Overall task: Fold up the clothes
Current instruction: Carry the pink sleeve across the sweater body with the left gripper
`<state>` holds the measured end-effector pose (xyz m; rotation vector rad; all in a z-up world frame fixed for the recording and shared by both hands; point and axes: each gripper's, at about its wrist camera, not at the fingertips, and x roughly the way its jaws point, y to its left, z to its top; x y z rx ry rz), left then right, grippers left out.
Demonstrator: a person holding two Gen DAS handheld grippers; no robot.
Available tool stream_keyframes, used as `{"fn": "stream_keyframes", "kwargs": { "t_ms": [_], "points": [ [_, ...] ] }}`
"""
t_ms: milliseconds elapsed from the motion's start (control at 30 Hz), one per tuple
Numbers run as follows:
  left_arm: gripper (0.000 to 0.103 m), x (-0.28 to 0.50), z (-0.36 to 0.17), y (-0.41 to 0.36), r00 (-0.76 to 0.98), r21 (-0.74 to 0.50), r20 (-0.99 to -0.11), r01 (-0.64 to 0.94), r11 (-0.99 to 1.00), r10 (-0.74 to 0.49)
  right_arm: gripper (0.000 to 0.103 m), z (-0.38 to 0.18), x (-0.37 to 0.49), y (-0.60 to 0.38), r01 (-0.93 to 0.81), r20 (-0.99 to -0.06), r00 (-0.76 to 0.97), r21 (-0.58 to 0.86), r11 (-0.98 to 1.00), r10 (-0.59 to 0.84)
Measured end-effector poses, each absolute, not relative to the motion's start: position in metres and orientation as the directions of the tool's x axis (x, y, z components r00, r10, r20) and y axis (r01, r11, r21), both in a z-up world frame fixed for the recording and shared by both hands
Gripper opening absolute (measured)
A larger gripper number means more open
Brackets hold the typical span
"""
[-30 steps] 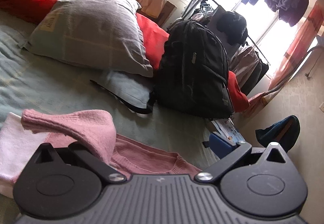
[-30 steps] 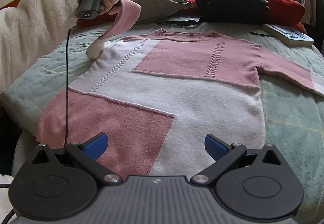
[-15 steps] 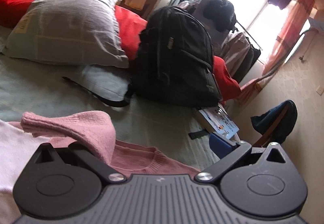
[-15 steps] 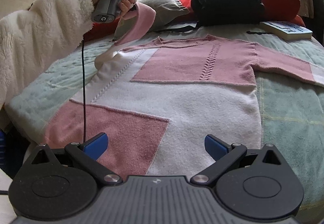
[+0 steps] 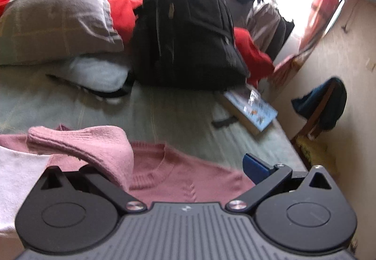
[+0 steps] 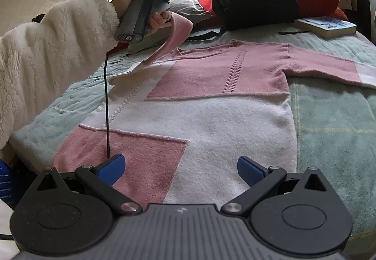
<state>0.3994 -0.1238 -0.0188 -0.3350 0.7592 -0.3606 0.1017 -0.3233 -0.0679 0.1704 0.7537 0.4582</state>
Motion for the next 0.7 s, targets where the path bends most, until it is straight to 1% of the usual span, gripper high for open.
{"fn": "stream_keyframes", "kwargs": {
  "t_ms": [67,200,367,600,700],
  "points": [
    [0.102,0.399,-0.031,-0.125,0.642,-0.422,-0.628,0.194,0.886,-0.440,0.103,-0.068,0.102,-0.323,-0.336,-0.624,0.636,0.305,0.891,0.454],
    [0.102,0.402,-0.059,-0.125,0.553,-0.477,-0.673,0.183,0.860,-0.491,0.103,-0.069,0.103,-0.322,-0.329,-0.624,0.633,0.319,0.889,0.458],
    [0.102,0.400,-0.082,-0.130,0.477,-0.475,-0.719,0.196,0.858,-0.506,0.103,-0.069,0.103,-0.323,-0.313,-0.624,0.635,0.330,0.890,0.455],
    [0.102,0.388,-0.089,-0.115,0.423,-0.518,-0.721,0.198,0.832,-0.549,0.103,-0.069,0.105,-0.324,-0.307,-0.618,0.634,0.351,0.885,0.465],
    [0.102,0.387,-0.089,-0.100,0.473,-0.497,-0.724,0.146,0.855,-0.502,0.103,-0.069,0.106,-0.324,-0.307,-0.617,0.633,0.354,0.883,0.467]
  ]
}}
